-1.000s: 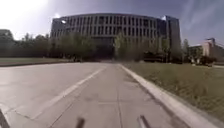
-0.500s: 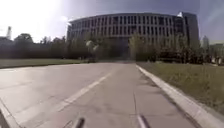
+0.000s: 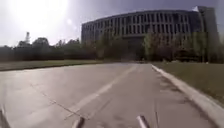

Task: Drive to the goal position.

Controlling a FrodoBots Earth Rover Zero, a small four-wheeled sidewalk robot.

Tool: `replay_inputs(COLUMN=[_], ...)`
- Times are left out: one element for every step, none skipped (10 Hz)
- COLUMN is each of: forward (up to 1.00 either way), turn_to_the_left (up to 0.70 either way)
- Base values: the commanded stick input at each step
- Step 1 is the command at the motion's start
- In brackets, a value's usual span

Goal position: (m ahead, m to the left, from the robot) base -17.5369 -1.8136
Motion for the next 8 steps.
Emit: replay_inputs(forward=[0.70,0.70,0.70,0.70,0.70,0.66,0.02,0.00], turn_to_the_left=[0.27,0.27,0.27,0.27,0.27,0.28,0.44,0.45])
